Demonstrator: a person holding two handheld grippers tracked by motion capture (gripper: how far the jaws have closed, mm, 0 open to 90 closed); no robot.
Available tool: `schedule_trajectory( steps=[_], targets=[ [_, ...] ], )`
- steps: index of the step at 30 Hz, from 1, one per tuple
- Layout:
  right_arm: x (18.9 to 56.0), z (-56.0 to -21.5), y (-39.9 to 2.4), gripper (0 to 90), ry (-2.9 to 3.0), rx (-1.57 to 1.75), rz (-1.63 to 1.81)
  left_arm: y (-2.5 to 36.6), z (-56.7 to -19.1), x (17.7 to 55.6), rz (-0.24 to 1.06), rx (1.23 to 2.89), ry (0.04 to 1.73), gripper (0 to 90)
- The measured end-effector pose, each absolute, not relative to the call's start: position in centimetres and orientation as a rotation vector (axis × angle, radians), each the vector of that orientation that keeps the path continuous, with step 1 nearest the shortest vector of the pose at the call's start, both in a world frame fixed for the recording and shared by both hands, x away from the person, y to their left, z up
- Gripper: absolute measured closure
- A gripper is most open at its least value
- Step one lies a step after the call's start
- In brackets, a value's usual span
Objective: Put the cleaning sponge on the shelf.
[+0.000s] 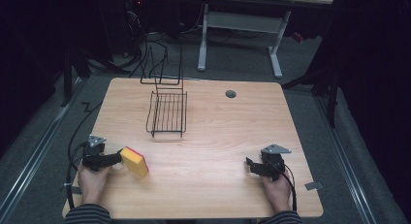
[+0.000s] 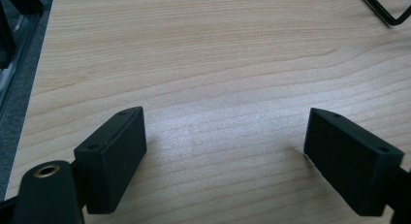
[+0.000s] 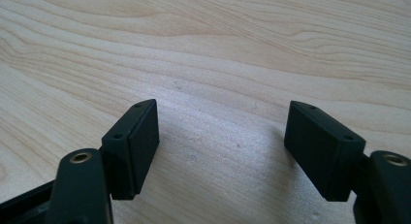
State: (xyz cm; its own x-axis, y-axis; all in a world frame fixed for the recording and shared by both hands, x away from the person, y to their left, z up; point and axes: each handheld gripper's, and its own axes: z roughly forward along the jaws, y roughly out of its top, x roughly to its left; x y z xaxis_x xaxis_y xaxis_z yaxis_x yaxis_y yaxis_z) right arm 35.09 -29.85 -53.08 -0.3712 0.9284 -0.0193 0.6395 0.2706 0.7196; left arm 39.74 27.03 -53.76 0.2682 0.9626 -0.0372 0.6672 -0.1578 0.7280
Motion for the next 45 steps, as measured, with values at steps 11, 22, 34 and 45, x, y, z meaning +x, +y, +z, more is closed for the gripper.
schedule_trajectory(
  steps=[11, 22, 34, 45],
  targets=[
    [35.1, -53.1, -29.8, 28.7, 2.106, 1.415, 0.879, 27.5, -53.0, 39.2, 0.605, 1.881, 1.461, 16.2],
    [35.1, -53.1, -29.8, 28.6, 2.107, 1.412, 0.879, 28.5, -51.7, 38.1, 0.615, 1.848, 1.451, 15.2],
    [35.1, -53.1, -29.9, 28.6, 2.108, 1.409, 0.879, 29.5, -50.6, 36.3, 0.629, 1.819, 1.425, 14.2],
    [35.1, -53.1, -29.8, 28.6, 2.107, 1.415, 0.88, 29.7, -50.1, 34.6, 0.613, 1.827, 1.384, 9.4]
  ],
)
